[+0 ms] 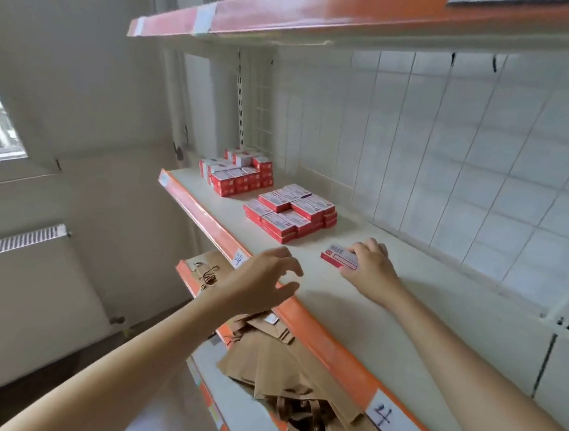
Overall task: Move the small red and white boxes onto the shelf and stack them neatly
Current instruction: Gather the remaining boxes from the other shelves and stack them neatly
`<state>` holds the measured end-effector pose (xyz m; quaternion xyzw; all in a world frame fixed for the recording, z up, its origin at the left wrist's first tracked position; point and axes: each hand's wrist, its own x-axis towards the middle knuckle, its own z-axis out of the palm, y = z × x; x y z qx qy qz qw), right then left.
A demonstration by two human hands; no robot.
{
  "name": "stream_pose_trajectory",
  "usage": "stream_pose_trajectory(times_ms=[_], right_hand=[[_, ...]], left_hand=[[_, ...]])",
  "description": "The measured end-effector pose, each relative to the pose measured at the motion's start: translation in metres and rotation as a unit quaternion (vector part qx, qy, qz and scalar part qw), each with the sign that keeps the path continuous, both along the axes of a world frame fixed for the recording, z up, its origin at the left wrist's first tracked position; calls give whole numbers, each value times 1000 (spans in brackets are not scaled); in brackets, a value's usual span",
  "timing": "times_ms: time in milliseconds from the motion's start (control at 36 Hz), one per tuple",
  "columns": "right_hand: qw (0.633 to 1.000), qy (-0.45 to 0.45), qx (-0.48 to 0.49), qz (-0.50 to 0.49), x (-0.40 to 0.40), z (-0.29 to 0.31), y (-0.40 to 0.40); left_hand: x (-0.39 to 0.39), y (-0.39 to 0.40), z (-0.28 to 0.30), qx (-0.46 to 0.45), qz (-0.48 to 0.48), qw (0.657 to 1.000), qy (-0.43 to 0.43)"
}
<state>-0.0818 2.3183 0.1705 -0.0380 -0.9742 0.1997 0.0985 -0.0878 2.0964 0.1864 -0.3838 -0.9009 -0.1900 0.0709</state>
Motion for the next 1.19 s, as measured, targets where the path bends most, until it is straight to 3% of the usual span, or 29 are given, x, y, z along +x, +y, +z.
stream_pose_trajectory(times_ms=[111,389,472,528,639,694,806,1056,1194], right_hand=[[998,-47,-22,-22,-13,-15,2],[978,-90,-179,-53,-13,-12,7],[946,-65,-299,-107,-14,-8,4],[931,-7,-329,-158,-15,-12,0],[937,131,-185,-265,-13,-29,-5],[924,159,-171,-302,-9,-30,-4],[909,173,-173,-337,-9,-31,0],[918,169,-169,-318,-9,-32,1],[919,165,-165,-318,-9,-34,2]], left_hand=[[-42,17,-8,-2,-51,999,-6],[-117,67,-24,16,-233,971,-56],[-130,70,-28,31,-271,960,-61],[-136,70,-33,55,-286,955,-60],[-140,69,-42,101,-301,945,-74],[-140,69,-44,110,-308,942,-79],[-140,68,-44,118,-308,939,-94],[-141,67,-36,170,-245,936,-186],[-143,71,-37,184,-225,946,-142]])
